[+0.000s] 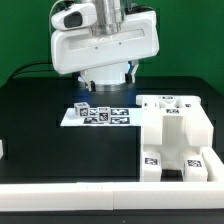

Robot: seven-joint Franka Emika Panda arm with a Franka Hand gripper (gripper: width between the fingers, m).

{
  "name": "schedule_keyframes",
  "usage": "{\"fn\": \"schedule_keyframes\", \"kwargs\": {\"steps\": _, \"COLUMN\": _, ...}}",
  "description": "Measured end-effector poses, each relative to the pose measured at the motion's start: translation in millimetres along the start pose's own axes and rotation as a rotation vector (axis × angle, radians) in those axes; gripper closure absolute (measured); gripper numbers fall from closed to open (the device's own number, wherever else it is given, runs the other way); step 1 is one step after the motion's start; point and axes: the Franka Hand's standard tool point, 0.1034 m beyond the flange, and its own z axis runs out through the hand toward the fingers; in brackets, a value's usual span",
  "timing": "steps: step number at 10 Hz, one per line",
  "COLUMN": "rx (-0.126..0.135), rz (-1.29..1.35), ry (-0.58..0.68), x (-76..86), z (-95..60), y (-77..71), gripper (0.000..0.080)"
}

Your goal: Assemble chair

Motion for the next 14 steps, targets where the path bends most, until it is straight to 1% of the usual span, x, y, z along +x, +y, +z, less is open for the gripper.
{"fn": "schedule_keyframes", "kwargs": {"steps": 1, "rx": 0.001, "rz": -0.087, "ry": -0.002, "x": -1.2, "z": 1.2, "y": 0.7, "gripper": 0.0151}}
{"fn": "schedule_keyframes", "kwargs": {"steps": 2, "rx": 0.019, "rz": -0.318, "ry": -0.015, "x": -11.0, "z": 7.9, "y": 7.5, "gripper": 0.0151}}
{"fn": "schedule_keyframes", "kwargs": {"steps": 3, "rx": 0.021, "rz": -0.483, "ry": -0.020, "x": -20.8, "z": 13.7, "y": 11.5, "gripper": 0.0151}}
{"fn": "schedule_keyframes", "kwargs": {"steps": 4, "rx": 0.000, "rz": -0.642, "ry": -0.010, "x": -31.4, "z": 21.2, "y": 12.5, "gripper": 0.0151}}
{"fn": "schedule_keyframes", "kwargs": {"steps": 5, "rx": -0.019, "rz": -0.708, "ry": 0.022, "x": -40.6, "z": 25.4, "y": 17.7, "gripper": 0.0151}}
{"fn": "schedule_keyframes", "kwargs": {"steps": 6, "rx": -0.016, "rz": -0.748, "ry": 0.011, "x": -42.1, "z": 25.6, "y": 18.3, "gripper": 0.0151}}
{"fn": "schedule_keyframes", "kwargs": {"steps": 8, "rx": -0.020, "rz": -0.873, "ry": -0.002, "x": -43.6, "z": 26.2, "y": 20.8, "gripper": 0.0151}}
{"fn": "schedule_keyframes", "kwargs": {"steps": 9, "rx": -0.029, "rz": -0.898, "ry": -0.004, "x": -44.3, "z": 27.1, "y": 21.8, "gripper": 0.0151}}
{"fn": "schedule_keyframes", "kwargs": {"steps": 10, "rx": -0.055, "rz": -0.914, "ry": -0.004, "x": -53.0, "z": 34.1, "y": 18.2, "gripper": 0.0151}}
{"fn": "schedule_keyframes", "kwargs": {"steps": 11, "rx": -0.057, "rz": -0.923, "ry": -0.012, "x": -64.1, "z": 41.5, "y": 9.9, "gripper": 0.0151}}
{"fn": "schedule_keyframes", "kwargs": {"steps": 12, "rx": -0.077, "rz": -0.947, "ry": -0.017, "x": -75.0, "z": 48.4, "y": 9.3, "gripper": 0.0151}}
{"fn": "schedule_keyframes", "kwargs": {"steps": 13, "rx": -0.078, "rz": -0.946, "ry": -0.027, "x": -84.3, "z": 56.6, "y": 12.9, "gripper": 0.0151}}
{"fn": "schedule_keyframes", "kwargs": {"steps": 14, "rx": -0.065, "rz": -0.932, "ry": -0.037, "x": -88.9, "z": 63.4, "y": 14.1, "gripper": 0.0151}}
